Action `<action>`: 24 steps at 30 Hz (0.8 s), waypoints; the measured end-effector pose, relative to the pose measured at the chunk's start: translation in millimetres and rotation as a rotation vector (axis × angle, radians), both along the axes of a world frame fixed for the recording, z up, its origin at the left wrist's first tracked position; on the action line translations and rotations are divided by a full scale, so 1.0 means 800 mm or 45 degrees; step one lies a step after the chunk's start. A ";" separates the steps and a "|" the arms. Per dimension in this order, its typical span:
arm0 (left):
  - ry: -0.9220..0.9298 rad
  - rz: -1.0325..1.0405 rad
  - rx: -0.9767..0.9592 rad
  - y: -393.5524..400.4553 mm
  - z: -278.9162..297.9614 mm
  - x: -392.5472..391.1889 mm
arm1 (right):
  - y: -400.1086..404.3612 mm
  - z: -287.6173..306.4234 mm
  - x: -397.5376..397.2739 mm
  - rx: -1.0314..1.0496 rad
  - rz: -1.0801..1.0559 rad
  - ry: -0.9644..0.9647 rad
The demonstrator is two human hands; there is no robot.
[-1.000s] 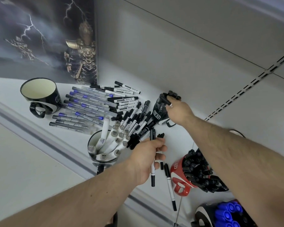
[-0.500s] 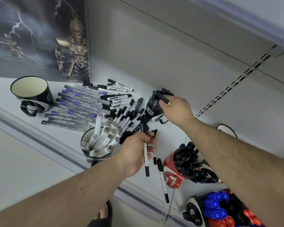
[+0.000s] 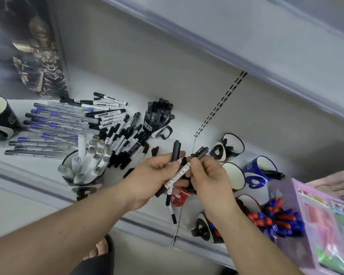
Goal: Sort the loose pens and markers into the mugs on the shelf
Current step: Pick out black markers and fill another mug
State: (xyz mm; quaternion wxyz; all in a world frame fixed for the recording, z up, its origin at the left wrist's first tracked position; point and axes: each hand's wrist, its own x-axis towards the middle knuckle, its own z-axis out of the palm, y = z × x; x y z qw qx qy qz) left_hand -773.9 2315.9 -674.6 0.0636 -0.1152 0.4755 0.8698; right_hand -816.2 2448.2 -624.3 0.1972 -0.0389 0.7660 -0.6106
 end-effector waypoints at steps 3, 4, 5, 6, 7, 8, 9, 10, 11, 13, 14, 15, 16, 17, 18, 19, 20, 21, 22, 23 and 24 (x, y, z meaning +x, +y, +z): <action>0.054 -0.081 -0.116 0.015 0.002 0.001 | 0.019 -0.003 0.003 0.161 0.072 0.128; 0.087 -0.108 -0.193 0.018 0.000 0.001 | 0.025 -0.004 0.003 0.171 0.074 0.148; 0.122 -0.144 -0.279 0.021 -0.004 0.000 | 0.031 -0.002 0.004 0.137 0.061 0.114; 0.162 -0.191 -0.370 0.024 -0.006 0.000 | 0.035 0.001 0.005 0.068 0.026 0.040; 0.217 -0.246 -0.496 0.027 -0.007 0.000 | 0.038 0.005 0.006 0.026 -0.008 -0.025; 0.284 -0.313 -0.675 0.030 -0.006 0.000 | 0.041 0.005 0.008 0.010 -0.042 -0.065; 0.353 -0.383 -0.886 0.033 -0.006 -0.001 | 0.044 0.005 0.009 0.058 -0.055 -0.057; 0.396 -0.446 -1.074 0.036 -0.004 -0.001 | 0.048 0.001 0.008 0.151 -0.046 -0.008; 0.409 -0.491 -1.192 0.038 -0.002 -0.001 | 0.053 -0.003 0.008 0.266 -0.031 0.069; 0.364 -0.500 -1.221 0.039 -0.002 -0.002 | 0.063 -0.004 0.004 0.410 -0.050 0.235; 0.312 -0.460 -1.161 0.036 -0.002 -0.003 | 0.068 0.000 -0.002 0.412 -0.105 0.312; 0.242 -0.380 -1.083 0.031 -0.006 -0.005 | 0.074 0.009 -0.009 0.397 -0.178 0.393; 0.153 -0.265 -1.014 0.024 -0.008 -0.007 | 0.080 0.021 -0.018 0.392 -0.257 0.495; 0.034 -0.124 -0.957 0.018 -0.013 -0.010 | 0.085 0.030 -0.027 0.406 -0.318 0.606; -0.098 0.027 -0.874 0.011 -0.017 -0.012 | 0.090 0.038 -0.036 0.449 -0.353 0.712; -0.221 0.162 -0.756 0.004 -0.021 -0.013 | 0.094 0.041 -0.044 0.508 -0.367 0.791; -0.313 0.260 -0.625 -0.001 -0.023 -0.013 | 0.095 0.040 -0.051 0.562 -0.358 0.838; -0.374 0.315 -0.533 -0.004 -0.025 -0.013 | 0.095 0.036 -0.056 0.616 -0.329 0.857; -0.406 0.333 -0.494 -0.007 -0.027 -0.013 | 0.094 0.030 -0.060 0.671 -0.280 0.864; -0.421 0.329 -0.481 -0.008 -0.029 -0.011 | 0.093 0.023 -0.064 0.734 -0.222 0.883; -0.429 0.320 -0.474 -0.008 -0.031 -0.009 | 0.091 0.015 -0.067 0.793 -0.159 0.908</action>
